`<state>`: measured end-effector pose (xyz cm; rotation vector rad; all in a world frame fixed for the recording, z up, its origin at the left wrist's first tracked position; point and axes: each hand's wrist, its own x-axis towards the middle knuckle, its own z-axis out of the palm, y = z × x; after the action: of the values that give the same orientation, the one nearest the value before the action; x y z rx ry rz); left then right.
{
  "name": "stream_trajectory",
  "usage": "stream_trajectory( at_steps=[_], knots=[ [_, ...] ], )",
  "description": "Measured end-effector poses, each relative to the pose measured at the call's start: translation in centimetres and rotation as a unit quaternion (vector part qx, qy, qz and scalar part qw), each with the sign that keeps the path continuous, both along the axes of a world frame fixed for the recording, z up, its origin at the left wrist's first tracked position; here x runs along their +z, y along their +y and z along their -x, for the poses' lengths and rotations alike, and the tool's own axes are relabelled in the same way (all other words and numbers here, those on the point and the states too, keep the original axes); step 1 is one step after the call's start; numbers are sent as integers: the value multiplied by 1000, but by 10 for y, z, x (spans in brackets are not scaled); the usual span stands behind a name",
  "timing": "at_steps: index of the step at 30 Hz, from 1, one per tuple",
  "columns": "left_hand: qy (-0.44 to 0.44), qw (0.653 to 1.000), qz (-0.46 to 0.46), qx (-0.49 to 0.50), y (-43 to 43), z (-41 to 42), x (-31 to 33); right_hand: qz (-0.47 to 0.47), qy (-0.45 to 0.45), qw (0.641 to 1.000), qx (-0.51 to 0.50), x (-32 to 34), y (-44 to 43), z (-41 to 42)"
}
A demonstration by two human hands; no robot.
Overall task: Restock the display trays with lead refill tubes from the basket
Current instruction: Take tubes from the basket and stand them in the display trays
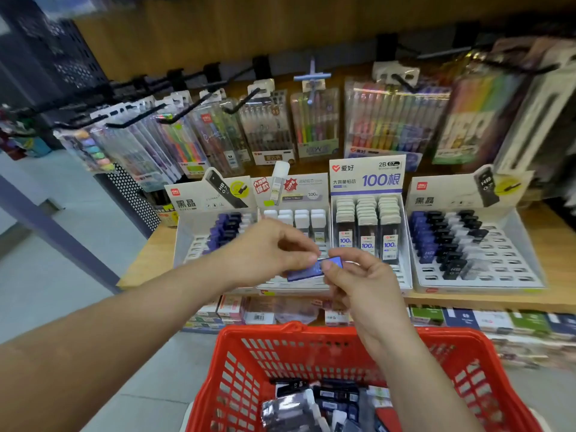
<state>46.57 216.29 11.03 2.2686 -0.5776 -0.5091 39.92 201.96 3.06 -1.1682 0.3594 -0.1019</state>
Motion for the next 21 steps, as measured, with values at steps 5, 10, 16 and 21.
stream_trajectory(
  at_steps=[5,10,16,21],
  knots=[
    [-123,990,-65,-7,-7,25,5,-114,-18,993,10,26,-6,14],
    [-68,997,26,31,-17,55,14,-102,-43,993,52,36,-16,33],
    [-61,997,44,32,-47,70,15,-104,-42,989,92,33,-44,49],
    [68,985,143,63,-79,69,2,-43,-23,992,121,20,-79,56]
  ],
)
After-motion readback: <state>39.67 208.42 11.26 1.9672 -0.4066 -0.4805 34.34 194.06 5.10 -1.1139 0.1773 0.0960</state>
